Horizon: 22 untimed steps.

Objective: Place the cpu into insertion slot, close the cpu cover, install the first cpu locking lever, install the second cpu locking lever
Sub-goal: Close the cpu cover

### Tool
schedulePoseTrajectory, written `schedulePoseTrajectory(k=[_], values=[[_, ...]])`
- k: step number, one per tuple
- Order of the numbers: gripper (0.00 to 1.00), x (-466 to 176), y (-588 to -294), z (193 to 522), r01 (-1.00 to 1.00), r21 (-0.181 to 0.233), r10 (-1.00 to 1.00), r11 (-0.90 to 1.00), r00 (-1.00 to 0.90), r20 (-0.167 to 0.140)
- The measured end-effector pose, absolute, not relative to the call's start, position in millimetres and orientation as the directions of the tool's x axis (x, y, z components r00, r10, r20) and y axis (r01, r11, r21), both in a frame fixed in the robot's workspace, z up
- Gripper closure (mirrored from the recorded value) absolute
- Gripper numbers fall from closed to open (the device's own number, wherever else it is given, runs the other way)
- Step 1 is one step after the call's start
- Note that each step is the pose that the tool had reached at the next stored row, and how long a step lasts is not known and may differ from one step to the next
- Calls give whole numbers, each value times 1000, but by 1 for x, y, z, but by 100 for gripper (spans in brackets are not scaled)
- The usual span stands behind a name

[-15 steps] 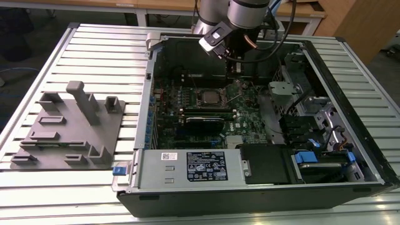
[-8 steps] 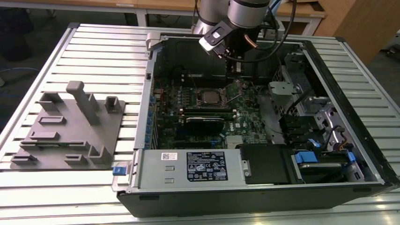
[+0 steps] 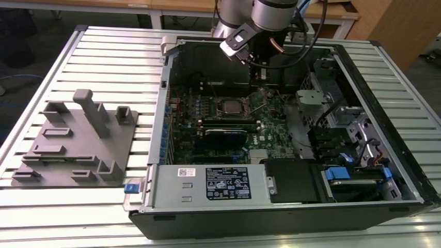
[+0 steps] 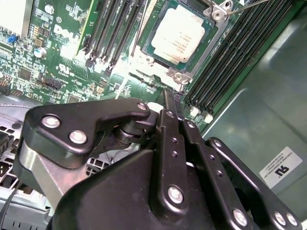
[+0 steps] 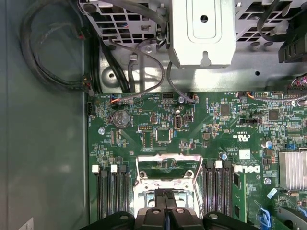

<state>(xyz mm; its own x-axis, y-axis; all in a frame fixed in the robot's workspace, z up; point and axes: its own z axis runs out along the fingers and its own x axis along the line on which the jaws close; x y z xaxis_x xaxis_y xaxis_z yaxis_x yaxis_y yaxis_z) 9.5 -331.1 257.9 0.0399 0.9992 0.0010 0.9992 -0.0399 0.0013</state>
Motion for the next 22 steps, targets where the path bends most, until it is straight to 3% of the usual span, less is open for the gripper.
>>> schedulePoseTrajectory(k=[22], values=[[90,42,-331,257,998,1,998,-58,58,1]])
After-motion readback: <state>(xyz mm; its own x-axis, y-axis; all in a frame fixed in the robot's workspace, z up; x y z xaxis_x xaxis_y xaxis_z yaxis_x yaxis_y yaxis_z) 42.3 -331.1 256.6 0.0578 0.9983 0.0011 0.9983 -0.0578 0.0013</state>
